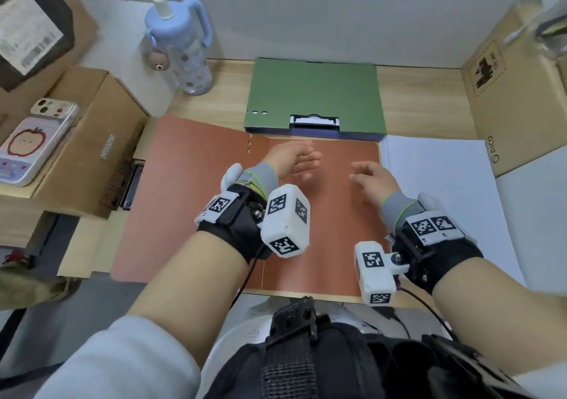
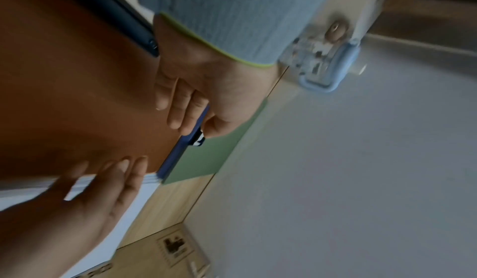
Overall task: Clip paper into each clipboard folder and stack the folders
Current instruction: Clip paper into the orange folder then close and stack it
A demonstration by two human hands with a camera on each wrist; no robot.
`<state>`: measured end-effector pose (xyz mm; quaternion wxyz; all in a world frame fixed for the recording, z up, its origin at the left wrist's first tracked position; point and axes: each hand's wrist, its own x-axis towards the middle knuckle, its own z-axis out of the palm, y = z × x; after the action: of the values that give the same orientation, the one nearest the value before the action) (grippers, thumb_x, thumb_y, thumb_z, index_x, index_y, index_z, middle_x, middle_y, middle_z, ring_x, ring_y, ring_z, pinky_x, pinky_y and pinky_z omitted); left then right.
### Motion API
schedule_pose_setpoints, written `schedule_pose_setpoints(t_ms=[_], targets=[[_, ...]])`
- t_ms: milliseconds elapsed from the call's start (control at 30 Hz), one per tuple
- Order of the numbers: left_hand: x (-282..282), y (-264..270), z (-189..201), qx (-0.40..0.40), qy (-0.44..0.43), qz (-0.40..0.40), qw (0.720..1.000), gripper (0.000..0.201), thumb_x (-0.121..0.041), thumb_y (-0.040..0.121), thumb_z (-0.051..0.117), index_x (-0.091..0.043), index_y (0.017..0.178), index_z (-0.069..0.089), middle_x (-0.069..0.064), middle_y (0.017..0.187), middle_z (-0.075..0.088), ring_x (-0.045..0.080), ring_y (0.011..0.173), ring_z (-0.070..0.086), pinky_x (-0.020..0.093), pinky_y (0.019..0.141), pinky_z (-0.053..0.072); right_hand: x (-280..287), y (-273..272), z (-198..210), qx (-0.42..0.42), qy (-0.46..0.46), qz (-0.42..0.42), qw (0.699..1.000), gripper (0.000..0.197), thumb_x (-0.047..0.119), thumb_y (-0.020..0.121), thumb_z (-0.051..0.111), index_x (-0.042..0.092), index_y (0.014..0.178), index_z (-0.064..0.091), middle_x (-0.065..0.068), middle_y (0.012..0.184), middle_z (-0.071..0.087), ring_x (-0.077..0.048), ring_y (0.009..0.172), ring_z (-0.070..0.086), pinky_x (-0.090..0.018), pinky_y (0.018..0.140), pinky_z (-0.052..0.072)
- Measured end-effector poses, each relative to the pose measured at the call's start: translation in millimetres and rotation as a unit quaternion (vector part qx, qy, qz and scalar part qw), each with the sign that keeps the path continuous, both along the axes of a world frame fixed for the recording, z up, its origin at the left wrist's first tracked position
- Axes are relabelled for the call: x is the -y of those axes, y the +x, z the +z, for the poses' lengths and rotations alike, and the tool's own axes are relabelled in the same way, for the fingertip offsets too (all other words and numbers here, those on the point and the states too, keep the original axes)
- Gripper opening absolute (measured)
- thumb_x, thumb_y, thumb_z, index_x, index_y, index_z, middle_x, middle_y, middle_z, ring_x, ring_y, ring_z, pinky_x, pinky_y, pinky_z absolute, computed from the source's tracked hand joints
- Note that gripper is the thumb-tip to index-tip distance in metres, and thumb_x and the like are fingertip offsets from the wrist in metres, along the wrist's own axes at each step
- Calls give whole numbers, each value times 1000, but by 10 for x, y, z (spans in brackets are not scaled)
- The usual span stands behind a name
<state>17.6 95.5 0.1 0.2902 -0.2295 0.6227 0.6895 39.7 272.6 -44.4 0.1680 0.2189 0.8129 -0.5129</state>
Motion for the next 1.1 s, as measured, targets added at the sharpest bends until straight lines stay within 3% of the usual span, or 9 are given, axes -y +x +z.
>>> schedule_pose_setpoints(t_ms=[133, 300, 400, 467, 633, 700, 800, 967, 1100], targets=[[-481, 86, -62, 45, 12, -40, 998, 17, -19, 98, 44, -20, 111, 55, -3, 81, 60, 5, 66, 59, 22, 57, 46, -429, 71, -17, 6, 40, -65, 997, 41, 10, 90, 55, 11, 130, 51, -10, 142, 45, -24, 130, 44, -32, 104, 35], [-988, 177, -121, 95, 18, -68, 993, 44, -26, 100, 40, -9, 141, 40, 2, 92, 58, 12, 70, 52, 28, 60, 45, -1049, 176, -69, 37, 113, -155, 981, 50, 15, 87, 59, 14, 135, 47, -10, 147, 33, -31, 131, 41, -41, 110, 34], [-1235, 218, -168, 117, 27, -76, 990, 31, -30, 101, 39, -14, 121, 56, 6, 108, 59, 12, 70, 49, 30, 62, 43, -1379, 260, -77, 70, 158, -200, 964, 57, 17, 84, 62, 15, 138, 44, -11, 149, 32, -33, 132, 42, -42, 110, 34], [-1344, 247, -207, 140, 40, -76, 986, 26, -30, 101, 38, -17, 85, 54, 3, 87, 55, 13, 68, 48, 29, 62, 41, -1552, 304, -89, 85, 178, -216, 956, 62, 18, 82, 64, 16, 140, 43, -12, 149, 33, -34, 133, 40, -46, 110, 34], [-1512, 271, -327, 191, 69, -27, 979, 41, -34, 100, 39, -16, 64, 34, 1, 68, 33, 15, 59, 33, 27, 57, 31, -1844, 420, -154, 143, 202, -221, 943, 70, 22, 85, 61, 13, 146, 30, -13, 151, 27, -34, 138, 29, -46, 112, 29], [-1540, 260, -336, 204, 64, -22, 977, 38, -36, 100, 39, -16, 68, 43, 1, 70, 35, 16, 60, 35, 28, 59, 34, -1892, 459, -188, 163, 194, -224, 941, 73, 25, 85, 60, 9, 147, 25, -14, 151, 25, -34, 139, 27, -47, 112, 28], [-1549, 277, -294, 195, 44, -33, 979, 44, -37, 99, 40, -8, 131, 50, 4, 79, 46, 19, 68, 46, 33, 63, 41, -1916, 484, -221, 181, 182, -227, 939, 75, 28, 85, 60, 8, 147, 23, -13, 152, 24, -34, 138, 29, -50, 111, 29], [-1558, 248, -389, 191, 56, -24, 980, 35, -36, 100, 40, -18, 69, 39, 1, 70, 34, 16, 60, 34, 27, 56, 32, -1891, 469, -253, 196, 180, -215, 940, 70, 24, 87, 56, 9, 147, 23, -12, 151, 21, -35, 137, 29, -47, 110, 31], [-1582, 250, -328, 166, 34, -46, 984, 19, -34, 98, 44, -20, 92, 55, 1, 74, 40, 16, 62, 40, 29, 56, 37, -1815, 468, -213, 196, 182, -191, 945, 77, 27, 77, 64, 9, 144, 29, -11, 146, 26, -27, 130, 37, -37, 101, 36]])
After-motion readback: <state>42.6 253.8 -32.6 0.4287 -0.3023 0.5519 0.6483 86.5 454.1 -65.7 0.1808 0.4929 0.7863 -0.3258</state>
